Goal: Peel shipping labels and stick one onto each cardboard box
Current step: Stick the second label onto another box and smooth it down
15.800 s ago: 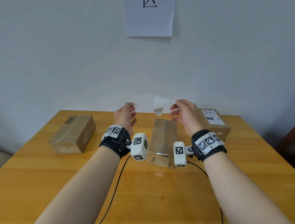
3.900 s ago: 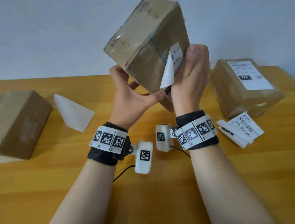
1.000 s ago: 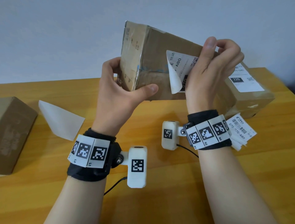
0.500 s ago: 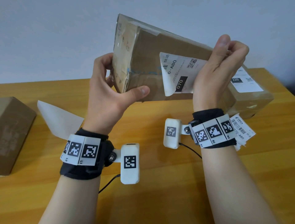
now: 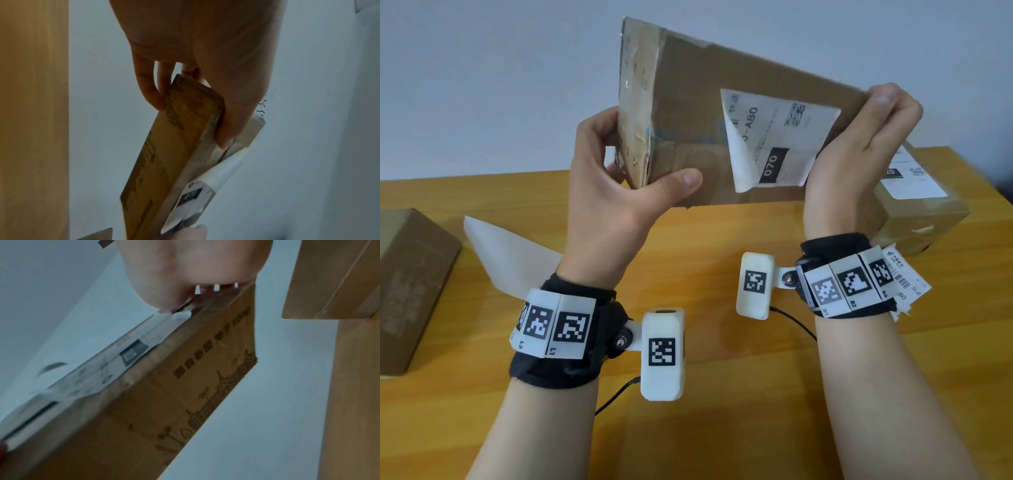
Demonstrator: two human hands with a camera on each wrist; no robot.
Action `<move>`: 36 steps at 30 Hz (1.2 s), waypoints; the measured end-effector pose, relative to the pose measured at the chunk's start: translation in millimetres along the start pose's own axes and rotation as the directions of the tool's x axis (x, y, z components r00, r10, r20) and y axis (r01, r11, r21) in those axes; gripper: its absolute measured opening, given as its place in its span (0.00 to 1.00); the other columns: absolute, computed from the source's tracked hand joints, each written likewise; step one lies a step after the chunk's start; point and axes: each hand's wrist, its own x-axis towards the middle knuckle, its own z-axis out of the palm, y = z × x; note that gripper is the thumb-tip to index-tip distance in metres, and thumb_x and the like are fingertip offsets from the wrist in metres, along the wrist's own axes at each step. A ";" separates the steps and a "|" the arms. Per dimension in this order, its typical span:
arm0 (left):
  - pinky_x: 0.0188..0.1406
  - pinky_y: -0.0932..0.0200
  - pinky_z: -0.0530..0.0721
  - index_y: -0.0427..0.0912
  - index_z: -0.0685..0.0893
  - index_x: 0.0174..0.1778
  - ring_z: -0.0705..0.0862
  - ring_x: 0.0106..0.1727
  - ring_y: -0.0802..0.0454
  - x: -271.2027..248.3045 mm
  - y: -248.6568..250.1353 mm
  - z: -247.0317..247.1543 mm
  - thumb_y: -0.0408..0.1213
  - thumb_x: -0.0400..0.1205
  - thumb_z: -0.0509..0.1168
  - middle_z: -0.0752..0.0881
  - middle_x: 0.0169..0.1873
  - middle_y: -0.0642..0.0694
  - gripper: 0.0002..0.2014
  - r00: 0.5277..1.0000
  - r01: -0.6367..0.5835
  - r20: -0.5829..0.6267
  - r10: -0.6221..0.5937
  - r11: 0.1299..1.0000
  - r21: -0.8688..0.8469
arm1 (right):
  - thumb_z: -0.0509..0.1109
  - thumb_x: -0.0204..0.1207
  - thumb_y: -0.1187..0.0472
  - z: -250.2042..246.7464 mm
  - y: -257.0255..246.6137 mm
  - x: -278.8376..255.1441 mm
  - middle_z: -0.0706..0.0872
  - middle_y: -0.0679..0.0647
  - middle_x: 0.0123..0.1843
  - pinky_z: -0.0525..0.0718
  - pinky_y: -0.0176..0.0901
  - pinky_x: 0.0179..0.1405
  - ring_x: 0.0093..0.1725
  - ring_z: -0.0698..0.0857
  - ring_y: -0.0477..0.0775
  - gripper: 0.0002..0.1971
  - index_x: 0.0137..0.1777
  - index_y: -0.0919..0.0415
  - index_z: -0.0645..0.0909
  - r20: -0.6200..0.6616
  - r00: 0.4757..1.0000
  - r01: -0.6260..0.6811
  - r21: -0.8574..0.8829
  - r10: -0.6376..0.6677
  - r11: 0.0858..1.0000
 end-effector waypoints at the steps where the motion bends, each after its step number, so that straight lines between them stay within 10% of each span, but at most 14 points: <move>1: 0.56 0.35 0.93 0.39 0.74 0.76 0.89 0.66 0.39 0.0 0.7 0.8 0.49 0.66 0.84 0.82 0.70 0.40 0.44 1.000 0.001 -0.021 -0.001 1.000 -0.008 | 0.52 0.93 0.49 0.8 -3.6 -1.6 0.83 0.51 0.53 0.87 0.48 0.50 0.50 0.84 0.48 0.12 0.62 0.56 0.71 0.038 0.998 -0.046 0.002 0.046 0.999; 4: 0.63 0.38 0.91 0.36 0.71 0.80 0.86 0.71 0.45 -1.2 2.2 1.8 0.48 0.69 0.84 0.79 0.72 0.38 0.46 0.998 0.002 -0.068 -0.005 0.999 -0.044 | 0.48 0.94 0.42 0.6 -11.5 -5.4 0.82 0.45 0.61 0.76 0.19 0.43 0.57 0.82 0.38 0.16 0.68 0.50 0.69 0.213 0.962 -0.139 -0.146 0.169 0.979; 10: 0.65 0.35 0.90 0.48 0.65 0.87 0.86 0.72 0.46 -0.7 -2.8 0.7 0.47 0.70 0.84 0.80 0.72 0.44 0.51 0.996 0.075 -0.049 -0.075 0.997 -0.008 | 0.49 0.89 0.31 -0.1 -22.8 -14.7 0.79 0.48 0.73 0.69 0.10 0.45 0.68 0.80 0.46 0.27 0.79 0.45 0.68 0.358 0.912 -0.087 -0.305 0.199 0.948; 12: 0.66 0.37 0.89 0.53 0.69 0.84 0.85 0.71 0.49 -0.2 -5.3 1.3 0.49 0.67 0.83 0.84 0.68 0.50 0.49 0.993 0.116 -0.008 -0.116 0.991 0.066 | 0.51 0.80 0.24 3.9 -20.7 -15.6 0.75 0.47 0.74 0.77 0.28 0.69 0.74 0.77 0.52 0.37 0.81 0.47 0.67 0.345 0.925 -0.078 -0.243 0.161 0.967; 15: 0.64 0.41 0.90 0.51 0.76 0.75 0.86 0.66 0.54 -1.1 -5.1 5.1 0.56 0.64 0.81 0.87 0.64 0.53 0.43 0.983 0.181 0.012 -0.183 0.979 0.090 | 0.51 0.72 0.21 9.7 -16.6 -16.2 0.70 0.47 0.74 0.82 0.60 0.73 0.77 0.75 0.55 0.48 0.85 0.52 0.63 0.298 0.946 -0.064 -0.224 0.131 0.972; 24: 0.54 0.55 0.92 0.47 0.72 0.73 0.87 0.61 0.64 -4.1 -3.6 10.5 0.60 0.60 0.82 0.84 0.63 0.56 0.47 0.979 0.161 0.089 -0.181 0.967 0.199 | 0.57 0.86 0.36 5.0 -6.3 -17.1 0.66 0.47 0.71 0.73 0.45 0.69 0.76 0.68 0.55 0.38 0.89 0.58 0.58 0.207 0.978 0.038 -0.241 0.013 0.970; 31: 0.53 0.51 0.93 0.46 0.70 0.70 0.86 0.60 0.68 -8.1 -1.0 15.0 0.58 0.61 0.84 0.82 0.62 0.62 0.46 0.976 0.134 0.136 -0.172 0.959 0.250 | 0.51 0.75 0.27 5.6 -7.8 -16.1 0.66 0.46 0.69 0.68 0.38 0.64 0.68 0.68 0.50 0.48 0.87 0.62 0.62 0.132 0.989 0.105 -0.256 -0.073 0.961; 36: 0.49 0.57 0.92 0.45 0.72 0.70 0.88 0.60 0.63 -7.9 -0.2 13.0 0.61 0.59 0.82 0.83 0.62 0.58 0.47 0.983 0.114 0.117 -0.142 0.969 0.219 | 0.54 0.80 0.31 4.2 -4.5 -14.3 0.72 0.49 0.67 0.80 0.56 0.70 0.69 0.74 0.54 0.42 0.82 0.65 0.67 0.119 0.985 0.147 -0.220 -0.123 0.964</move>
